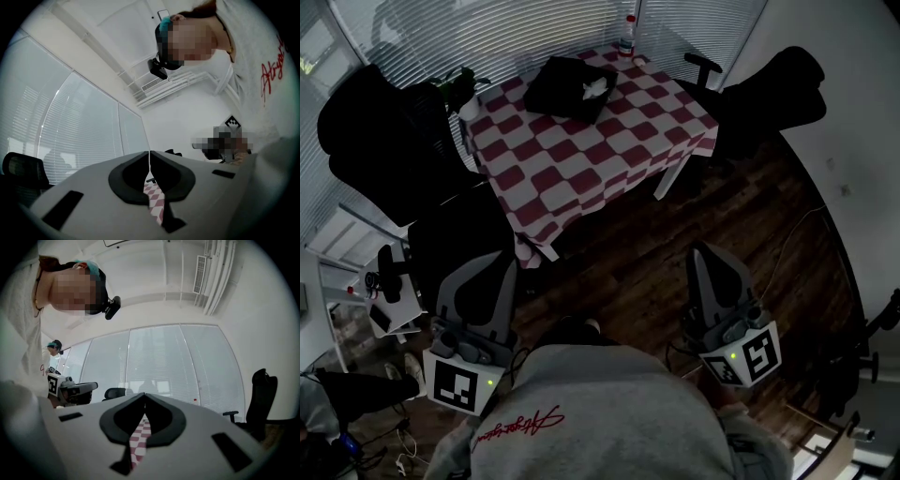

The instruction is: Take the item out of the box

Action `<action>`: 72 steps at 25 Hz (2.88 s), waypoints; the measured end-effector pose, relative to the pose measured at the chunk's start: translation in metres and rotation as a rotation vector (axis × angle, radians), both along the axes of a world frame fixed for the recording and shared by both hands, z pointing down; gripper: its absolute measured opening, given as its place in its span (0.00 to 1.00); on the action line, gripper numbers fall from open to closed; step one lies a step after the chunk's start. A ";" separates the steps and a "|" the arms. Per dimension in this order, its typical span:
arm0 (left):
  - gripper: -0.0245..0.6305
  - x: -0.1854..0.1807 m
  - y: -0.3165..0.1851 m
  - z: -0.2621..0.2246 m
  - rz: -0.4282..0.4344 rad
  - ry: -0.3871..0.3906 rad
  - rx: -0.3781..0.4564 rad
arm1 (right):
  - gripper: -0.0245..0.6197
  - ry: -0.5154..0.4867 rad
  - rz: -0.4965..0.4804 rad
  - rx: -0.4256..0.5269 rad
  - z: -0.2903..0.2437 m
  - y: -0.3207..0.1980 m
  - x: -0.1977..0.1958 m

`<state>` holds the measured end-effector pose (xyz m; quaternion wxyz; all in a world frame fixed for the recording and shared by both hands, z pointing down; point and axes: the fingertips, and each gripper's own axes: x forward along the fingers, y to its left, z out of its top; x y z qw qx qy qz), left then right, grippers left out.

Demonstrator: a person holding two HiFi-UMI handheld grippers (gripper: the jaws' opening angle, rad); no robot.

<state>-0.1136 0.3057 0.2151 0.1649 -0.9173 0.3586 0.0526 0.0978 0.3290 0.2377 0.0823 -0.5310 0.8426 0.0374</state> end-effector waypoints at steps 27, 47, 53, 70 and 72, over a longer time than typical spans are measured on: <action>0.07 0.008 -0.026 -0.003 -0.019 -0.007 0.012 | 0.05 -0.006 0.020 -0.002 0.006 -0.022 0.018; 0.07 0.012 -0.111 -0.002 0.003 0.007 0.027 | 0.05 0.009 0.049 0.011 0.004 -0.099 0.023; 0.07 0.013 -0.142 0.000 0.006 0.006 0.025 | 0.05 0.012 0.052 0.016 0.004 -0.129 0.024; 0.07 0.031 -0.244 -0.001 0.053 0.032 0.025 | 0.05 0.025 0.116 0.014 0.002 -0.212 0.044; 0.07 0.032 -0.256 -0.001 0.058 0.033 0.023 | 0.05 0.027 0.120 0.012 0.001 -0.223 0.045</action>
